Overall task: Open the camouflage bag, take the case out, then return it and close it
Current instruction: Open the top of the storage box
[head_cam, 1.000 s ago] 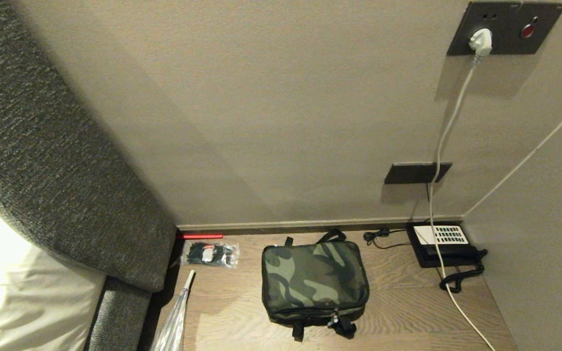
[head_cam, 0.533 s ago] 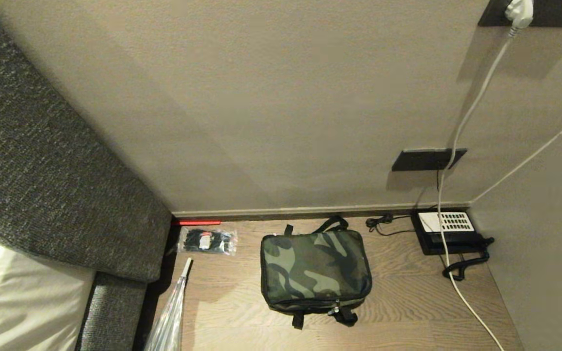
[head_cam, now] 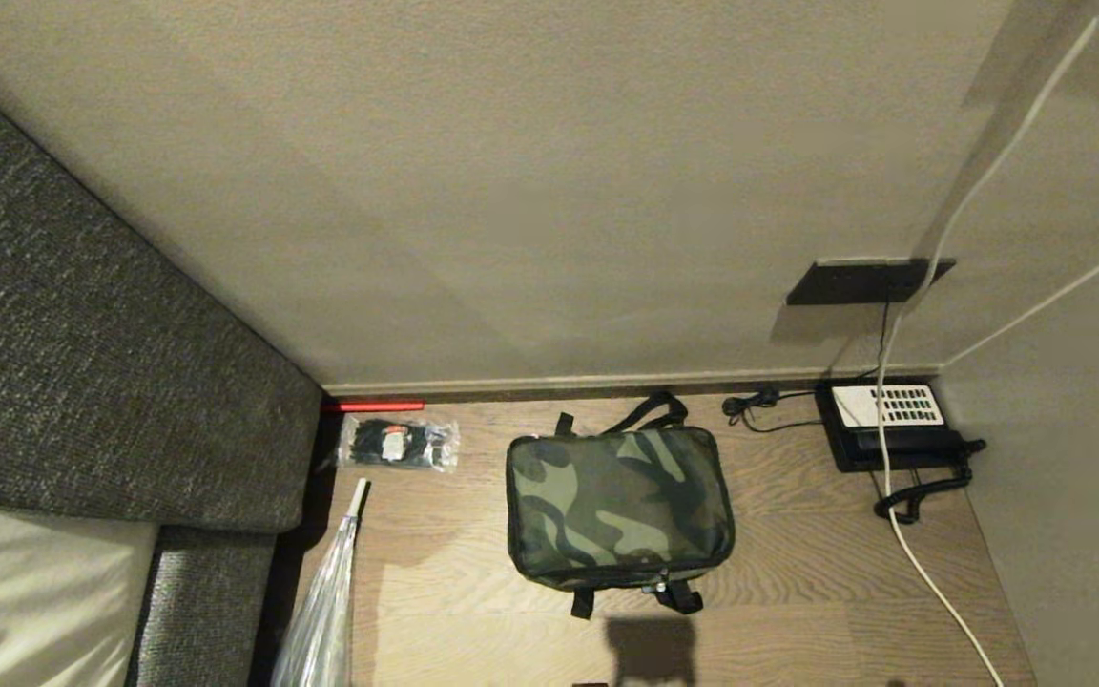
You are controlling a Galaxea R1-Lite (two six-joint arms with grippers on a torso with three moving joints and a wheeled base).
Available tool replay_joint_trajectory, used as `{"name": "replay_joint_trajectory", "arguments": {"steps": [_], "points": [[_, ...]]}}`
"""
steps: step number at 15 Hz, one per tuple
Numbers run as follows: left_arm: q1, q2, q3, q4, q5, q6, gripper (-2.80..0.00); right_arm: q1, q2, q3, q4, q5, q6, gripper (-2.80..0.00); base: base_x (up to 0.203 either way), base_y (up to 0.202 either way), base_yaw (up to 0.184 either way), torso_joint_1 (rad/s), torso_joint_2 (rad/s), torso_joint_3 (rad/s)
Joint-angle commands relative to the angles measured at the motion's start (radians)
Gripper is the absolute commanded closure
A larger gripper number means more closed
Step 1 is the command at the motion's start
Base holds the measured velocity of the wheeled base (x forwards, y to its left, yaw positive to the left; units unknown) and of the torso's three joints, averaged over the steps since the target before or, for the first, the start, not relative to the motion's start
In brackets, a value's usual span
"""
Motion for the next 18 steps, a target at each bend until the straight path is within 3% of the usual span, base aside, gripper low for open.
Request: {"name": "replay_joint_trajectory", "arguments": {"steps": [1,18], "points": [[0.000,0.000,0.003,-0.001,0.001,0.000,0.00,0.000,0.001,0.000,0.001,0.001,-0.001,0.00,0.000,0.000,0.000,0.002,0.00,-0.203],[0.000,0.000,0.003,-0.001,0.001,-0.001,0.00,0.000,0.001,0.000,0.001,0.001,-0.001,0.00,0.000,0.000,0.000,0.002,0.00,-0.196]]}}
